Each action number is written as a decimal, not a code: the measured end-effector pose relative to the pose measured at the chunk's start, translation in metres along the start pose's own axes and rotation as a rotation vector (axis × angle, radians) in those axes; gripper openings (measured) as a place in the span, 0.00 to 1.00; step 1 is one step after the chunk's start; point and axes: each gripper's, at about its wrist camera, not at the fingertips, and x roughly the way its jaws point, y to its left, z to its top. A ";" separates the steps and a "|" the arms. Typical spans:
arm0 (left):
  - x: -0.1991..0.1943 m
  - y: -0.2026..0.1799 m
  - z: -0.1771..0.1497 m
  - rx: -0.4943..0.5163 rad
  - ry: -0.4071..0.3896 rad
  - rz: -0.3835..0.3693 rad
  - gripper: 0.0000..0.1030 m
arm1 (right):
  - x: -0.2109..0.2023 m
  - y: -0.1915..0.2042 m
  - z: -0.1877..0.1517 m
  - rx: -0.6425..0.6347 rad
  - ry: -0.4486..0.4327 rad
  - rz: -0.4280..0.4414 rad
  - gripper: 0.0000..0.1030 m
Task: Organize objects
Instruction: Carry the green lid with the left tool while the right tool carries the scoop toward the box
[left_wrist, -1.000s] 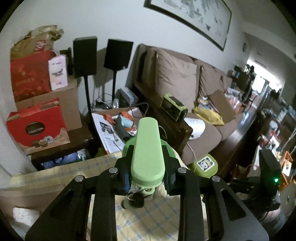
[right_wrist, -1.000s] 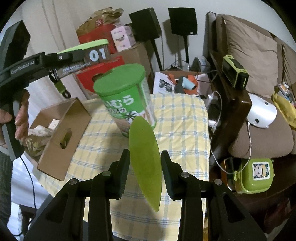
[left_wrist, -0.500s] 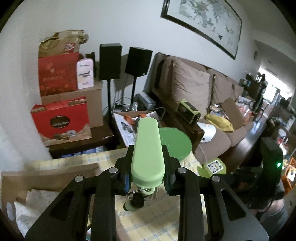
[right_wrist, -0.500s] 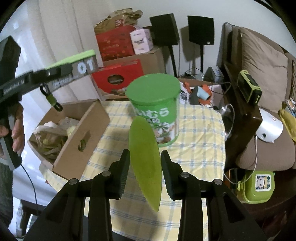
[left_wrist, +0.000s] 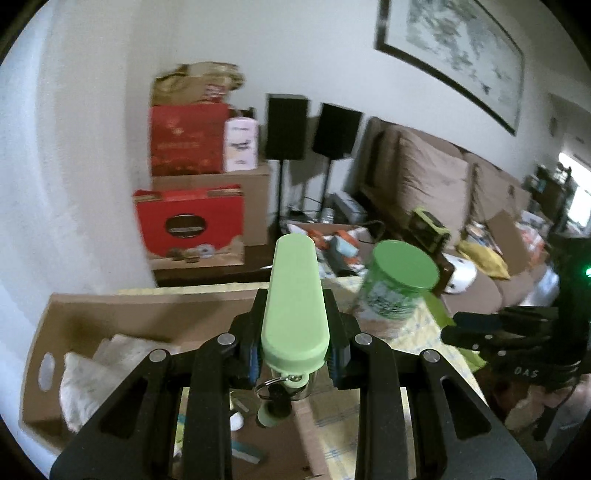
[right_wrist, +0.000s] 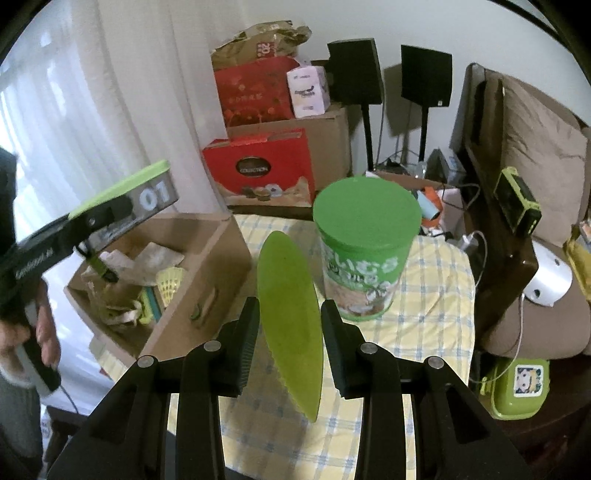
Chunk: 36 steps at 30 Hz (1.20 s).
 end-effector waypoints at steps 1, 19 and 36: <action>-0.002 0.002 -0.002 -0.009 -0.003 0.017 0.24 | 0.001 0.004 0.002 0.000 -0.005 -0.006 0.33; -0.029 0.032 -0.021 -0.056 -0.011 0.154 0.24 | 0.009 0.059 0.027 -0.031 -0.063 -0.003 0.33; -0.029 0.083 -0.041 -0.123 0.010 0.227 0.24 | 0.050 0.107 0.040 -0.023 -0.014 0.081 0.33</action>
